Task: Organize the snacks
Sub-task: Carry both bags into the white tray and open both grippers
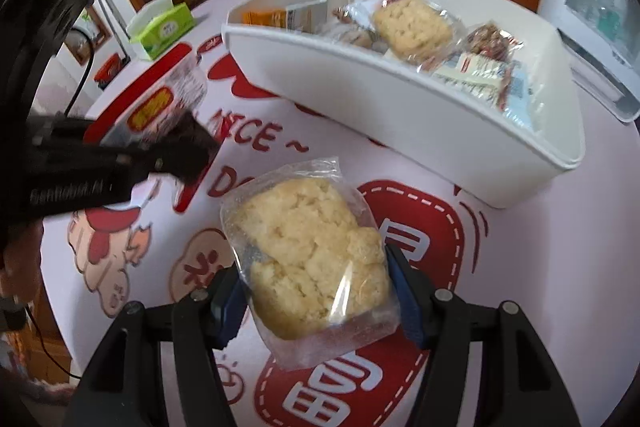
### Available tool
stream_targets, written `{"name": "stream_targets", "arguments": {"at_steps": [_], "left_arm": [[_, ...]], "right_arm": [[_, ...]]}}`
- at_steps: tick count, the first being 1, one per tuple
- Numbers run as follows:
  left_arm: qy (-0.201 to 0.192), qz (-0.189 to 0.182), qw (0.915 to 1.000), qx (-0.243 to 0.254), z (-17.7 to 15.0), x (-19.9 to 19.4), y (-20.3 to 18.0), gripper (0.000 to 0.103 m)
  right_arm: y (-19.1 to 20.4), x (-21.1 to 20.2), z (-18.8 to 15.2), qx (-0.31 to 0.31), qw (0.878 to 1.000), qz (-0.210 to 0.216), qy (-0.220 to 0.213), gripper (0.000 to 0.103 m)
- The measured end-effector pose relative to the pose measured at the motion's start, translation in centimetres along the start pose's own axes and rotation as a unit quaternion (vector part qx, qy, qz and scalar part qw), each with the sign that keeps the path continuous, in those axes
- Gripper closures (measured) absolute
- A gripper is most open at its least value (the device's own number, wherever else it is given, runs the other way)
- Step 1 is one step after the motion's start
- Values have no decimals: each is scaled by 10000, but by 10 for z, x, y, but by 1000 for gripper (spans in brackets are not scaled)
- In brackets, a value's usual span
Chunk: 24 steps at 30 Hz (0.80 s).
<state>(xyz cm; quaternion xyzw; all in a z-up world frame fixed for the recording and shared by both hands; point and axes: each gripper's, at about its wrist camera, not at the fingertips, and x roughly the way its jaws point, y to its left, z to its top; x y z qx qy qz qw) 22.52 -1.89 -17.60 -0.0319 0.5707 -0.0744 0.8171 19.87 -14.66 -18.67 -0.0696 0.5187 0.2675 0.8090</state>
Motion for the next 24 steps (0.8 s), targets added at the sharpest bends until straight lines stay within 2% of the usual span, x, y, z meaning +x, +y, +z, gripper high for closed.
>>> {"name": "stream_targets", "arguments": {"at_steps": [6,10,16,24], "left_arm": [[-370,60,9988,328,10,-41,0,87],[-739,139,9955,577,40,-71,-1,87],[-1267,276,9880,839,91,-113,-11,87],[-1545,565,9811,1022,146,-144,-18,87]], "right_arm": [[-9,-37,21,223,9993,-49,-283,40],[-17,-63,42,342,9980,-185,-499,40],[-30,-103,86,531,9932,-615,-832,40],[-52,-168,162,899,9796,-1043,-1461,40]]}}
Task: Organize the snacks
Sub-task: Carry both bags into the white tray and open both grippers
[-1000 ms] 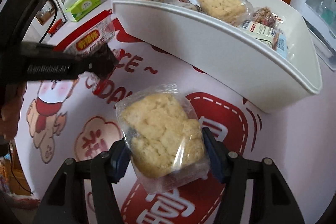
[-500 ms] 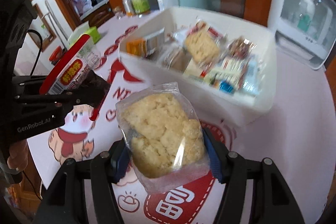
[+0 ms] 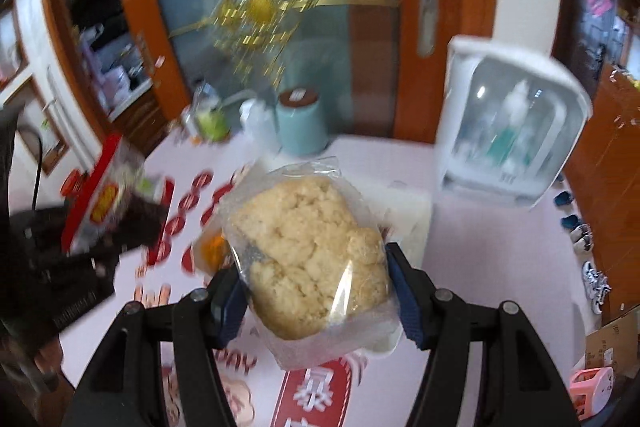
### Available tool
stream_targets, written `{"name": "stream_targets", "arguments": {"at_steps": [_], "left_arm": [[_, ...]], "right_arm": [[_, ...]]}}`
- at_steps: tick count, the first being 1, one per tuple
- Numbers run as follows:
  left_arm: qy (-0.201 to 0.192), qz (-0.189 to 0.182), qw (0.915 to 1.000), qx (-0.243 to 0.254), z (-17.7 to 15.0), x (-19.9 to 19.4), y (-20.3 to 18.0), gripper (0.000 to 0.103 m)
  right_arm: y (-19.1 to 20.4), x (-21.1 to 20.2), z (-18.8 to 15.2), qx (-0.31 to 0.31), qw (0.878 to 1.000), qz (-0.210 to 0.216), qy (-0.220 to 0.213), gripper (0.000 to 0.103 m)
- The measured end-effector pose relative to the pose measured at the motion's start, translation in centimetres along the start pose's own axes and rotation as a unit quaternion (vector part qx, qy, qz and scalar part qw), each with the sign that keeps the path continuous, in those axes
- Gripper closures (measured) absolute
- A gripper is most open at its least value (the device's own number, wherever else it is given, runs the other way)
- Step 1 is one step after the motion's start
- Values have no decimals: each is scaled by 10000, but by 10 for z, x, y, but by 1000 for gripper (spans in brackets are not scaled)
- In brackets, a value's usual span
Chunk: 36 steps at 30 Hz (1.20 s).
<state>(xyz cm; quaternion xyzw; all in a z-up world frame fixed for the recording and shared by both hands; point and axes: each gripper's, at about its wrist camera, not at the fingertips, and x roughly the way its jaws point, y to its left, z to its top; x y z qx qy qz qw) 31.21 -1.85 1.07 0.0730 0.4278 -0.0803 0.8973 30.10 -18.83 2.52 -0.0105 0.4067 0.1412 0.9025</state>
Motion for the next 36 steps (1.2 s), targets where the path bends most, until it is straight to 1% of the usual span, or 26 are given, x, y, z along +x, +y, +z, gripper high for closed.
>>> {"name": "stream_targets", "arguments": {"at_steps": [2,5,9,14,19,23,26,28,30,31,32,34,36], "left_arm": [[-71,64,10000,-8,13,1,3,87],[-139,100,9998,-87,28,5,8,87],[-120,186,9995,-233,39,24,17,87],[179,136,9989,-407,37,63,23,87],[435,164,9983,-365,32,99,24,87],[595,176,9975,-341,28,122,24,86],[658,177,9971,-334,26,135,22,85],[702,176,9968,-351,25,140,21,66],[769,159,9962,-376,24,145,19,10],[764,155,9963,-365,23,145,18,4],[737,142,9966,-331,22,144,17,4],[785,106,9967,-169,19,145,13,4],[848,167,9963,-31,16,145,9,4]], "right_arm": [[-3,-2,20,91,9999,-99,-84,40],[-6,2,40,176,9994,-249,-144,39],[-10,22,53,241,9987,-443,-81,39],[-19,60,46,470,9972,-520,254,39],[-29,102,33,612,9940,-601,678,39],[-33,124,26,684,9918,-648,868,39],[-35,138,23,761,9903,-589,999,39],[-35,147,20,835,9887,-542,1122,39],[-35,154,16,880,9874,-527,1207,36],[-34,156,15,879,9873,-563,1196,28],[-34,155,14,867,9877,-603,1156,20],[-31,154,13,823,9888,-621,1077,12],[-30,152,12,801,9892,-613,1067,11]]}}
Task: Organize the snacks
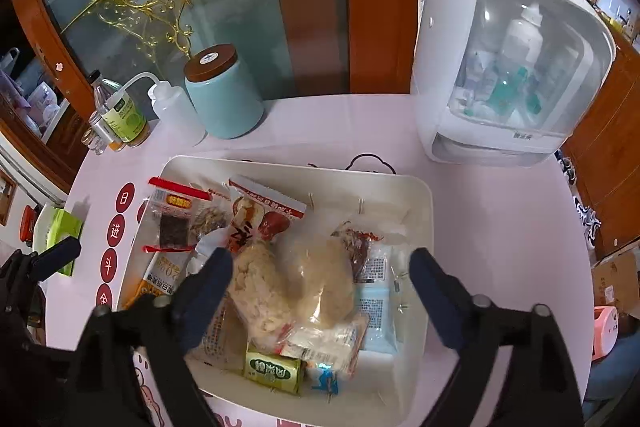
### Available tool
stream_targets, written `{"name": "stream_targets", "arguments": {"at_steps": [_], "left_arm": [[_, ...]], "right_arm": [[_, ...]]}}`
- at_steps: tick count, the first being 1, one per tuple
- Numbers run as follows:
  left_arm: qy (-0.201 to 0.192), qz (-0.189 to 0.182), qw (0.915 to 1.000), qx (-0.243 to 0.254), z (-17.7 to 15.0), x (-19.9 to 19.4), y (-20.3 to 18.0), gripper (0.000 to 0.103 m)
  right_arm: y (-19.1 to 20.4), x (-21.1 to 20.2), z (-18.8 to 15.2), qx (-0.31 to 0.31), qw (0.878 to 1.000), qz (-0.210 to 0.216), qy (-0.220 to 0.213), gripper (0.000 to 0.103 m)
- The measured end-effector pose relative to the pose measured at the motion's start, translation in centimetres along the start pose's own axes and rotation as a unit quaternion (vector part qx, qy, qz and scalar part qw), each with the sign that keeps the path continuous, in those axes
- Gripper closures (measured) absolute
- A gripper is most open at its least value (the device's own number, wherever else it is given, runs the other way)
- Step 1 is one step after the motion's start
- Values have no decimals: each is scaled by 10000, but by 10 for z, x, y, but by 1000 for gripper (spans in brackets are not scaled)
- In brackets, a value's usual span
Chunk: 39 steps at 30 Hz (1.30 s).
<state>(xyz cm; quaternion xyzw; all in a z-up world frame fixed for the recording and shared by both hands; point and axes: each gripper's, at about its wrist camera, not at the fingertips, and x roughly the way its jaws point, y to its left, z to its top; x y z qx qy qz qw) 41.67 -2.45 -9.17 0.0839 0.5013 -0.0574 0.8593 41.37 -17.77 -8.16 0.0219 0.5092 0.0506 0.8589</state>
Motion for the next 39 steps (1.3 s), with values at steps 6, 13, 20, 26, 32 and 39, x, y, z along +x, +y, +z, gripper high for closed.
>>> {"name": "stream_targets", "arguments": {"at_steps": [6,13,20,26,32,39], "left_arm": [[-81,88,9999,44,-9,-14,-3,4],[-161,15,9997,-170,-20,-43,2,4],[-186,-172,9992,-304,-41,-73,5,4],[-308,-132,9990,-307,-69,-107,1,4],[-337,16,9990,-276,-100,-141,1,4],[-562,179,9976,-375,-147,-185,4,4]], "right_arm": [[2,-10,-6,-37,10000,-19,-62,11],[6,-31,-19,-126,9998,-75,-163,11],[16,-64,-44,-188,9994,-54,-297,11],[23,-101,-76,-253,9986,-84,-461,11],[23,-137,-113,-182,9979,-27,-622,11],[25,-163,-162,-99,9978,109,-641,11]]}}
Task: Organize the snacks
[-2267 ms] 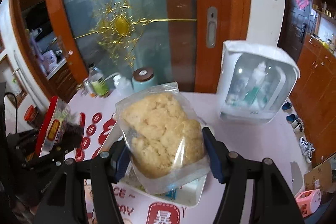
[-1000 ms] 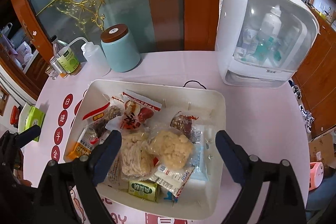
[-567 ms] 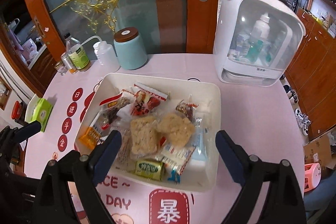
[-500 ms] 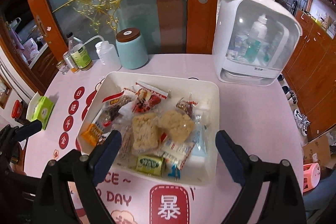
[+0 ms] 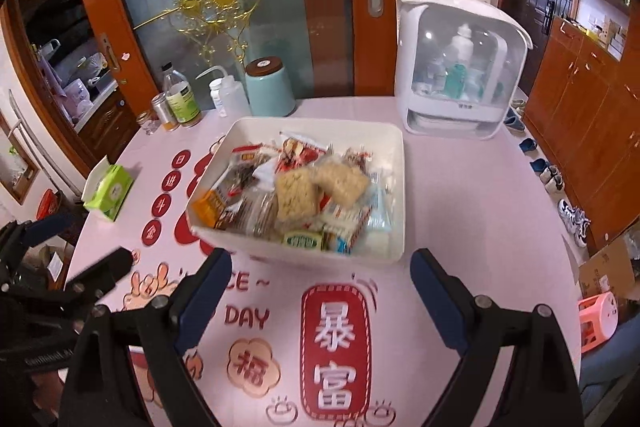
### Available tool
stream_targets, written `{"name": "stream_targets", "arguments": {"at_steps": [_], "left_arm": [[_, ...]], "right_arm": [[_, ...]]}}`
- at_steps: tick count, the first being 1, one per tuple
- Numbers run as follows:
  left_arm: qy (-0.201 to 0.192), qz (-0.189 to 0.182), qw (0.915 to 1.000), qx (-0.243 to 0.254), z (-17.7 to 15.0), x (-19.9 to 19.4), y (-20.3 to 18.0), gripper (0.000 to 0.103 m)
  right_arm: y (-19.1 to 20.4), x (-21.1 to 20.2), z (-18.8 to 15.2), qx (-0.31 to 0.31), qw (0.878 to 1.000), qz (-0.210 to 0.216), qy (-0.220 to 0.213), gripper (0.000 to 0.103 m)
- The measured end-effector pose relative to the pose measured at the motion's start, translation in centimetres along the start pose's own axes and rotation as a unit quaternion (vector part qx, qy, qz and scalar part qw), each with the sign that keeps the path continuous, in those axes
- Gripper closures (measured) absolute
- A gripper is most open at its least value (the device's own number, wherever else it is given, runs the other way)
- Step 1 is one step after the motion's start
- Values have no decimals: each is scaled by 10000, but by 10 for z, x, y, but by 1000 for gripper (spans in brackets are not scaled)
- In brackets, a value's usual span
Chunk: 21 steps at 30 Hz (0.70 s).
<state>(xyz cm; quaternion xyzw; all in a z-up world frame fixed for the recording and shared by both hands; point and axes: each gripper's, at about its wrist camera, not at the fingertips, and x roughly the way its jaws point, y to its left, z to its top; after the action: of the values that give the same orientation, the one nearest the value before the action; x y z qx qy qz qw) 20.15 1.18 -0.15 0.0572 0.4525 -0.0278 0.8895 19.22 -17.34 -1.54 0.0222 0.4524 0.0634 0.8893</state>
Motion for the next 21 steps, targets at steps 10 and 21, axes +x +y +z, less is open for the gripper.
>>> {"name": "stream_targets", "arguments": {"at_steps": [10,21], "left_arm": [[-35,70,9995,-309,-64,-57,-6,4],[20,130,9980,-612,-113,-95,-18,4]], "right_arm": [[7,-49,-62,-124,9998,165,55,11],[9,-83,-105,54,9995,269,181,11]]}}
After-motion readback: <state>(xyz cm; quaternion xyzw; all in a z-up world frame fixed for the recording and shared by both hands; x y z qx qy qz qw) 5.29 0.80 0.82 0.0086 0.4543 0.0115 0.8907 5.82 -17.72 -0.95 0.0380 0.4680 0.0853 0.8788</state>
